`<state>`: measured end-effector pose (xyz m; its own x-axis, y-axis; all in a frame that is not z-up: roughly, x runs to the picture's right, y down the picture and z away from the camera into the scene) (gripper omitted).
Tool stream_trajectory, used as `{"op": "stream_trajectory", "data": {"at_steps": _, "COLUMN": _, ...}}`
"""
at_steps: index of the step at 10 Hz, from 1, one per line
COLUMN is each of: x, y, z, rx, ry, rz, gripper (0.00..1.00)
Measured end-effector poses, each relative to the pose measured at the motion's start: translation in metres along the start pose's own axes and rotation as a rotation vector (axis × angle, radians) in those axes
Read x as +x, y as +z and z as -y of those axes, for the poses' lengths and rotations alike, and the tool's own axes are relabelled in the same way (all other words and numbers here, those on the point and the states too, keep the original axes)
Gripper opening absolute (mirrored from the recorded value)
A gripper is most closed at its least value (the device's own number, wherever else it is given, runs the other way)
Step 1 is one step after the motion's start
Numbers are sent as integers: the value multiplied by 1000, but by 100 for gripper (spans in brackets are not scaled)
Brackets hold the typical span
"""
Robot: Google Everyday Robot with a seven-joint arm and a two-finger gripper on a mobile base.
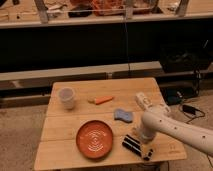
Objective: Place the eraser on the white sponge
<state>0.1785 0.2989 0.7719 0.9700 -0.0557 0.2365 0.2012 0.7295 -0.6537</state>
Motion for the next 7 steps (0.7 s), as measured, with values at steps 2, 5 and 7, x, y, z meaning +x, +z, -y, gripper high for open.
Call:
{"op": "stream_trajectory", "data": {"at_steps": 2, "x": -1, "y": 2, "z": -1, "rx": -2, "ry": -1, "rz": -2, "gripper": 80}}
{"op": "stream_trajectory", "data": {"at_steps": 5, "x": -2, "y": 4, "z": -2, "rx": -5, "ry": -2, "rz": -4, "gripper": 80}}
{"op": "stream_trajectory", "data": {"at_steps": 7, "x": -3, "y": 5, "z": -2, "rx": -6, "ry": -2, "rz": -5, "gripper": 80}}
